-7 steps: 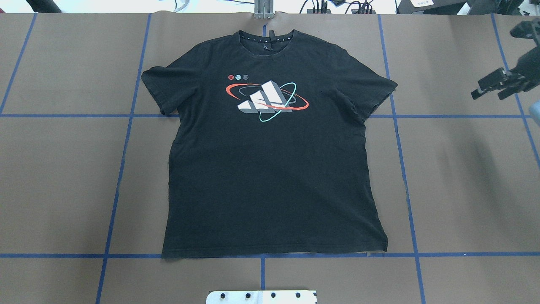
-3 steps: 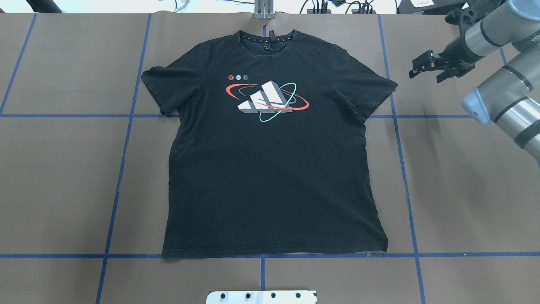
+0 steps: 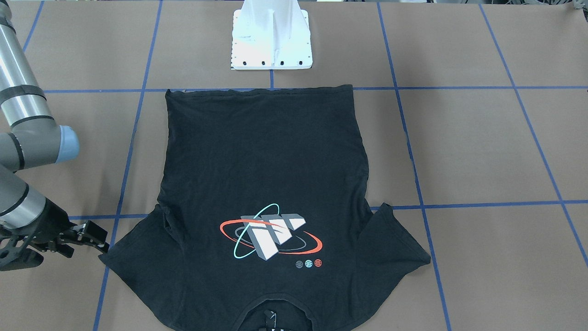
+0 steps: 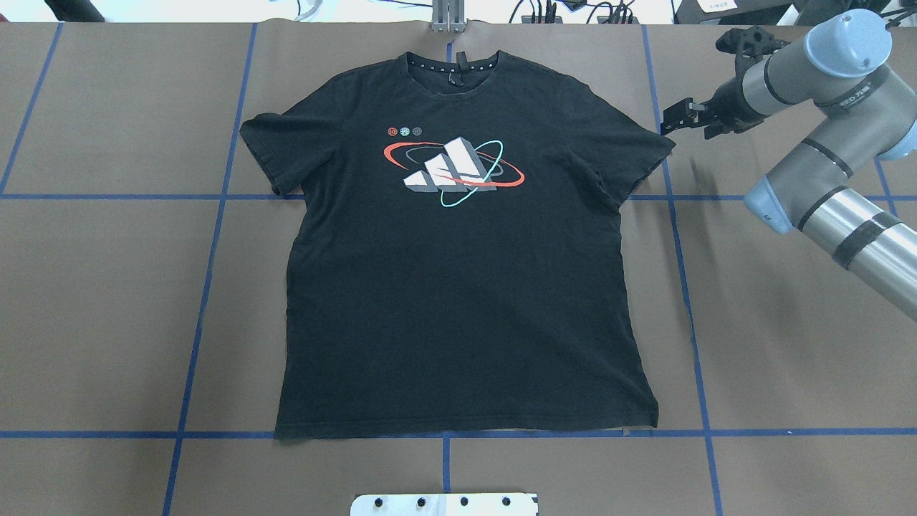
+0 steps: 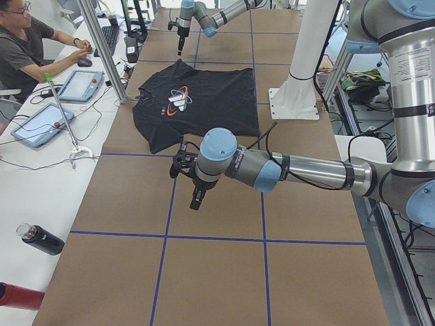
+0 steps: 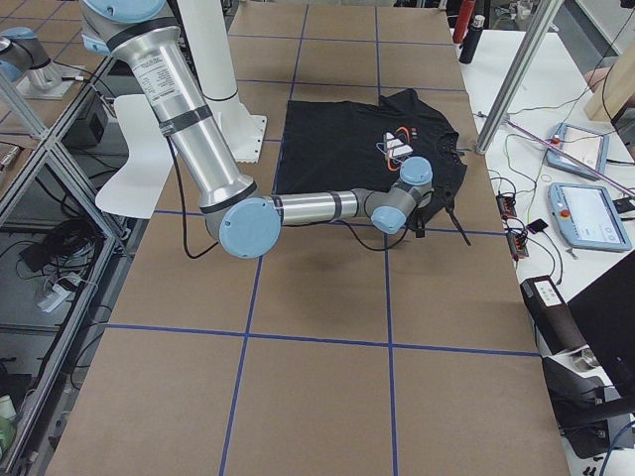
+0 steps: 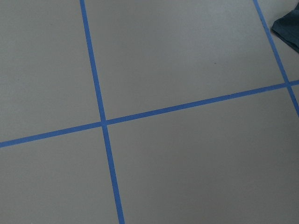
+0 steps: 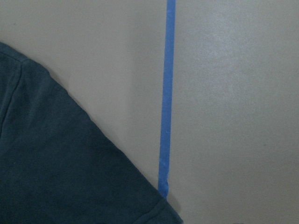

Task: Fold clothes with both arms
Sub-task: 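Move the right gripper toward the sleeve nearest it on the black T-shirt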

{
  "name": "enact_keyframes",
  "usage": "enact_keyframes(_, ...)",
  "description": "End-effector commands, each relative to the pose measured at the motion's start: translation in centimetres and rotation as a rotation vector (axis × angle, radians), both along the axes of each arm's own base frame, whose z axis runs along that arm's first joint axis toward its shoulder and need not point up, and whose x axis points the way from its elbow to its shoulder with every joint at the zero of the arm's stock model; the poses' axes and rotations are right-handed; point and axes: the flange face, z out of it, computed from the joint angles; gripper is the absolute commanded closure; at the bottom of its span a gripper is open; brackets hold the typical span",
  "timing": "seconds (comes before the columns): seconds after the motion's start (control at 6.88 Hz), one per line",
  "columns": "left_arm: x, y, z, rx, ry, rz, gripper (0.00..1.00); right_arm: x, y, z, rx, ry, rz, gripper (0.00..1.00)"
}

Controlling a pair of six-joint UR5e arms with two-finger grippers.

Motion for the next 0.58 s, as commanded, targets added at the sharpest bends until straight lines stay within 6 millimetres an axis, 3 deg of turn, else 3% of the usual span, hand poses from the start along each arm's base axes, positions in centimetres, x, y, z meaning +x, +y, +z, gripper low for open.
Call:
enact_keyframes(0.0, -0.01, 0.02, 0.02, 0.0, -0.001, -0.001, 0.0, -2.07, 0.33, 0.47, 0.015, 0.028, 0.008, 0.19)
enact_keyframes(0.44, -0.02, 0.26, 0.28, -0.005, -0.002, 0.0, 0.0, -2.32, 0.32, 1.27, 0.002, 0.039, 0.007, 0.38)
